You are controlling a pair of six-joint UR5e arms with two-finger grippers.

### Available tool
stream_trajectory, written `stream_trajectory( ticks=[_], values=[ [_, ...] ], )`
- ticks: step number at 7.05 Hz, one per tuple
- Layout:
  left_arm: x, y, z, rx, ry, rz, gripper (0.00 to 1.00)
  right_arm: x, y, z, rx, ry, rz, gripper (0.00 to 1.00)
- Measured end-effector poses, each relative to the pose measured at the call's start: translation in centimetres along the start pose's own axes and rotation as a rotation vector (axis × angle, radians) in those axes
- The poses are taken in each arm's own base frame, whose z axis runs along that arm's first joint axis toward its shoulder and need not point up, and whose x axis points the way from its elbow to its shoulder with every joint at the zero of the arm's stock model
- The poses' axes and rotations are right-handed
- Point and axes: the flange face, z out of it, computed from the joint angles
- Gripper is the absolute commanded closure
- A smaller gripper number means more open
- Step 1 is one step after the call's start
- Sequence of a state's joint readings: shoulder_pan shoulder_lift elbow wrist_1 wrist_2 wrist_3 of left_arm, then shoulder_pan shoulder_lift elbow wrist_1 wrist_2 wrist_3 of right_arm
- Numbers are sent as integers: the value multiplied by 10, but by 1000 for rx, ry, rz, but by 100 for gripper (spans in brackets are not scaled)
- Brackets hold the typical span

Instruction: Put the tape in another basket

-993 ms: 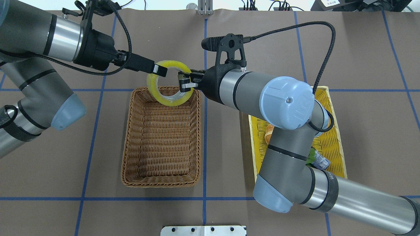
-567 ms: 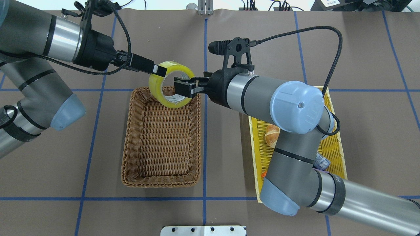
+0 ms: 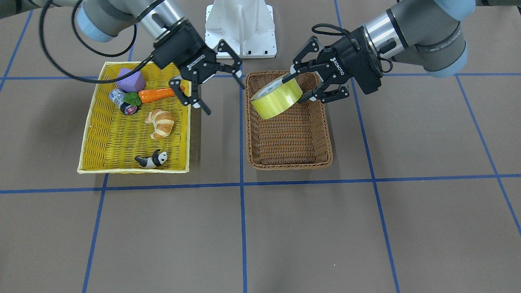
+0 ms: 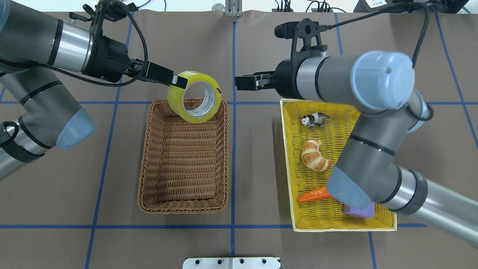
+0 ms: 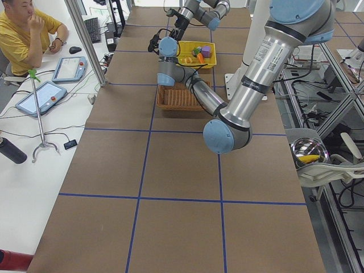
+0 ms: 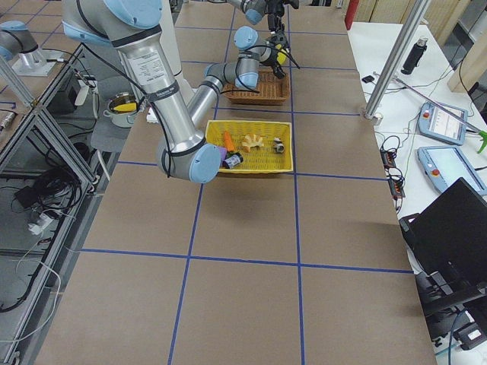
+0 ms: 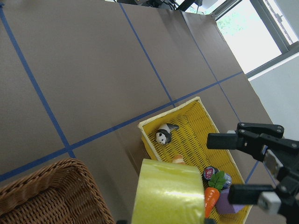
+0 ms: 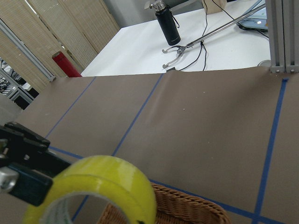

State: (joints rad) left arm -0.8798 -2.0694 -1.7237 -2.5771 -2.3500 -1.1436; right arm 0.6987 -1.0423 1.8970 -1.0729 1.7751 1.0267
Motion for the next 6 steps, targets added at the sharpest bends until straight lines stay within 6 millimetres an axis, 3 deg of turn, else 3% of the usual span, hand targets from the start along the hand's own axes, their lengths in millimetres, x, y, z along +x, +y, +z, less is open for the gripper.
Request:
stream_trajectory(
  ticks=[2, 3, 5, 6],
  values=[
    [-15, 9, 2, -13, -18, -84, 100, 107, -65, -20, -190, 172, 90, 0],
    [-25, 16, 5, -21, -25, -164, 100, 171, -86, -29, -275, 237, 84, 0],
    [-51, 38, 22, -8, -21, -291, 100, 300, -107, -60, -401, 349, 30, 0],
    [-63, 56, 44, 22, -4, -344, 100, 355, -107, -86, -443, 389, 14, 0]
  ],
)
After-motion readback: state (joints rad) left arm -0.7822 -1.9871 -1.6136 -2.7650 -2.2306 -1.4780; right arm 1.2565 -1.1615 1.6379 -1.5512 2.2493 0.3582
